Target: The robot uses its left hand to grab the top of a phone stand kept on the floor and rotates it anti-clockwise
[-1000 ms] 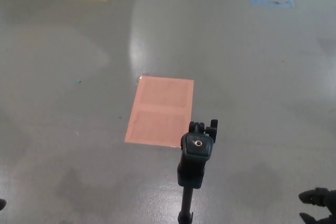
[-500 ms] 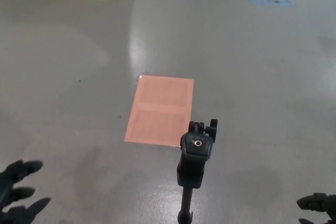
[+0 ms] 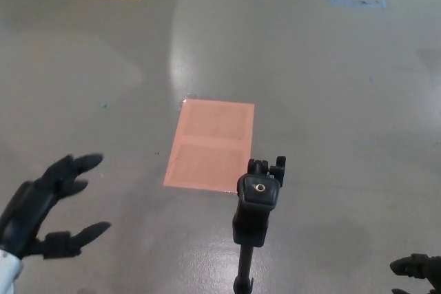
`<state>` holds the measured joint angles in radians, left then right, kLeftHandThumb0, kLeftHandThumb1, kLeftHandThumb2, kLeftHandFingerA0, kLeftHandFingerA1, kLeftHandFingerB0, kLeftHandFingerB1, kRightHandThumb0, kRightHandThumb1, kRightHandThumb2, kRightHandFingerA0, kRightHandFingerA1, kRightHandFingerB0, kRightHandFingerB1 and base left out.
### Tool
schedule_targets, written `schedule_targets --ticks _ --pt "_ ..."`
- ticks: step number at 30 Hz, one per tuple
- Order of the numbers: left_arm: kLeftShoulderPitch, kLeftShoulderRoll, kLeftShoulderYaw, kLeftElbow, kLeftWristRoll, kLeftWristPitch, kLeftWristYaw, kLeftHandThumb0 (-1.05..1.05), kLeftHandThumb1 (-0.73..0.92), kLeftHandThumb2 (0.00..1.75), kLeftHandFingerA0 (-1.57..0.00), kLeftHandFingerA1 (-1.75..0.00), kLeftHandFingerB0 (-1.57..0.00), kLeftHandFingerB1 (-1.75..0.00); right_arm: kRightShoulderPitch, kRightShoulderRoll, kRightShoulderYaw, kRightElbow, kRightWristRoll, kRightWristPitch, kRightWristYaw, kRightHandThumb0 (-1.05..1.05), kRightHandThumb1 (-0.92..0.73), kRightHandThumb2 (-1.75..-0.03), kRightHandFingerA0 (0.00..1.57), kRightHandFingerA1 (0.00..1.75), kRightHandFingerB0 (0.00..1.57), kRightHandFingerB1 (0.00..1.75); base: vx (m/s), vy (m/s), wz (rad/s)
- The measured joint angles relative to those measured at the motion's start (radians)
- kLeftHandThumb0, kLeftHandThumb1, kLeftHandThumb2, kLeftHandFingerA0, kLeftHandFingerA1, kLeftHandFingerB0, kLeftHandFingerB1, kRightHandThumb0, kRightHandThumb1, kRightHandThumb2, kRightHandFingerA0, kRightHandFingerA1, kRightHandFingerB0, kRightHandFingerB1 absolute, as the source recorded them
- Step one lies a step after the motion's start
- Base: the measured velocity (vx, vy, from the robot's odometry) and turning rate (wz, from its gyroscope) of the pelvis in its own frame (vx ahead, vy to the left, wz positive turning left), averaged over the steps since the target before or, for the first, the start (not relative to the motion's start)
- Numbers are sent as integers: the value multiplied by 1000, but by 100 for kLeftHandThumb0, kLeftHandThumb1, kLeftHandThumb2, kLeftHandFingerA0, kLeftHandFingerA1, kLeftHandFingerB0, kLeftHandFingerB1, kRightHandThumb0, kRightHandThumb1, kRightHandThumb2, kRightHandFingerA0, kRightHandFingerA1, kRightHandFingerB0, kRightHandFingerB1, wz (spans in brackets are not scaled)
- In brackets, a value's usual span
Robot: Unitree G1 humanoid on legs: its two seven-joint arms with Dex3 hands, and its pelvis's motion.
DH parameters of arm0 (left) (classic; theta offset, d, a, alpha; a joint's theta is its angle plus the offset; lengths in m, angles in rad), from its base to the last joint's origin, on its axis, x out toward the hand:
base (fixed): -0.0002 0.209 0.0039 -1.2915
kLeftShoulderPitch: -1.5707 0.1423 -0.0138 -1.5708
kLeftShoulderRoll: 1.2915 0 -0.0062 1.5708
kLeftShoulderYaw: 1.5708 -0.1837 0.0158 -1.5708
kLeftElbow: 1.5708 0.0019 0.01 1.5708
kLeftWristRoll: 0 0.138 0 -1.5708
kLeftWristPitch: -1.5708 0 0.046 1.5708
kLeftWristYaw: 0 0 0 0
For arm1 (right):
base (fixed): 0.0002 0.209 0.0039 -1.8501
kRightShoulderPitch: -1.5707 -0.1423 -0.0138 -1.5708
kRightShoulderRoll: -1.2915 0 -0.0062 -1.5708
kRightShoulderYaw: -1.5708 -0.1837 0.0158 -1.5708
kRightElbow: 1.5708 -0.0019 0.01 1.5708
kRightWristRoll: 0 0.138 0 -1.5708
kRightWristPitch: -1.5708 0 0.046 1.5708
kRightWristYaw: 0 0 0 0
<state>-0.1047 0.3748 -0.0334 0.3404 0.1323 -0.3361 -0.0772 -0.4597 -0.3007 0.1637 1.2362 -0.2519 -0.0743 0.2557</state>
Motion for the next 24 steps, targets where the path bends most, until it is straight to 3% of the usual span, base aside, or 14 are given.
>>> schedule_targets --ticks 3,4,6,9,10,13,14,15,16,24 --pt "6 -2 -11 -101 0 0 -7 -42 36 63 -11 -23 -11 -24 0 0 1 0 0 0 0 -46 -70 -79 39 47 13 36 0 0 0" --pt "6 -2 -15 -127 0 0 -9 -25 37 52 -7 -29 -1 -27 0 0 1 0 0 0 0 -30 -62 -101 38 59 4 44 0 0 0" --pt "9 -3 -24 -187 0 0 -14 -15 35 60 -8 -37 -2 -21 0 0 1 0 0 0 0 -28 -62 -102 38 59 5 44 0 0 0" --pt "14 -4 -43 -296 4 1 -21 -11 36 59 -10 -35 -3 -20 0 0 1 0 0 0 0 -28 -63 -102 38 59 5 44 0 0 0" --pt "14 -5 -46 -317 4 0 -22 -10 37 59 -11 -34 -3 -21 0 0 1 0 0 0 0 -40 -73 -78 40 48 14 35 0 0 0" --pt "20 -6 -64 -399 8 1 -26 -9 39 57 -12 -35 -4 -22 0 0 1 0 0 0 1 -37 -75 -77 40 48 14 35 0 0 0" --pt "24 -6 -76 -453 12 1 -29 -10 39 57 -13 -34 -5 -23 -1 0 1 0 0 0 1 -29 -84 -65 45 43 18 29 0 0 0" --pt "26 -6 -83 -484 15 1 -31 -10 39 57 -13 -34 -5 -23 -1 0 1 1 0 0 1 -29 -84 -65 45 43 18 29 0 0 0" --pt "27 -6 -87 -506 17 1 -33 -7 39 58 -14 -35 -4 -23 -1 0 1 1 0 0 1 -24 -64 -102 37 59 5 44 0 0 0" --pt "52 -5 -157 -762 60 4 -61 -6 38 58 -12 -37 -3 -22 -1 0 2 5 -1 -3 2 -24 -63 -101 40 60 5 44 0 0 0"
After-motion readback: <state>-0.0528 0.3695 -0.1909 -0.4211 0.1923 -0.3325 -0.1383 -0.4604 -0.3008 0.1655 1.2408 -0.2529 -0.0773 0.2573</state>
